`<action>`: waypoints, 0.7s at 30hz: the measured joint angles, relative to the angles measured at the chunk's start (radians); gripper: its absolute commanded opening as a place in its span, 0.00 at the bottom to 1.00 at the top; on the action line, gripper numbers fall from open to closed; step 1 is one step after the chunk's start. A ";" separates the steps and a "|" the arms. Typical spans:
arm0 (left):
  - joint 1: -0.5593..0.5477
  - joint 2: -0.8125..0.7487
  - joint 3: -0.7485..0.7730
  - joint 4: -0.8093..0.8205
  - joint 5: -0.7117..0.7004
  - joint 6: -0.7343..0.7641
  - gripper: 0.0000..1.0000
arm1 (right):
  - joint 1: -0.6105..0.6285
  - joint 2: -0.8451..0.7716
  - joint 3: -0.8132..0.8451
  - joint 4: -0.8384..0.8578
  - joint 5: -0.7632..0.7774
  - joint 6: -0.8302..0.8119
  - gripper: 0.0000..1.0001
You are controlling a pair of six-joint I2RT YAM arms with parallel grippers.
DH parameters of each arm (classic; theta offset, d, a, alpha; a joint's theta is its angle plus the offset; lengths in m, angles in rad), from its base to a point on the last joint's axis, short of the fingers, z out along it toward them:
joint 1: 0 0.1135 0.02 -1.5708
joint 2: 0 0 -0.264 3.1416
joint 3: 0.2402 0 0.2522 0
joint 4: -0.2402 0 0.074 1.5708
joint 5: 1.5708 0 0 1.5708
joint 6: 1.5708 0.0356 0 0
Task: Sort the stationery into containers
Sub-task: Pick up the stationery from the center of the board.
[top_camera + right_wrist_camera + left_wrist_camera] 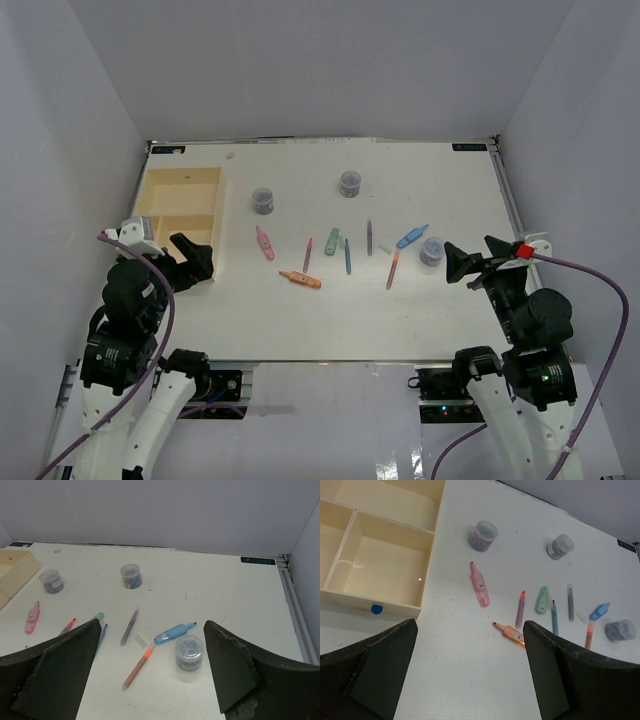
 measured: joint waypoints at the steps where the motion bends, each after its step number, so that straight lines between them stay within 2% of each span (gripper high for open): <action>1: 0.000 0.003 0.000 0.001 0.006 0.000 0.98 | 0.000 0.002 -0.001 0.000 -0.001 0.002 0.90; 6: 0.000 0.066 -0.013 0.024 0.036 -0.004 0.98 | 0.000 0.023 -0.012 -0.001 -0.002 0.031 0.90; 10: 0.000 0.185 -0.018 0.065 0.069 -0.010 0.98 | 0.000 0.093 -0.012 -0.011 -0.032 0.059 0.90; 15: 0.000 0.480 0.042 0.126 0.110 -0.010 0.98 | 0.001 0.213 -0.013 -0.047 -0.076 0.097 0.90; 21: 0.000 0.935 0.278 0.237 0.150 0.002 0.98 | 0.001 0.276 -0.026 -0.061 -0.156 0.106 0.90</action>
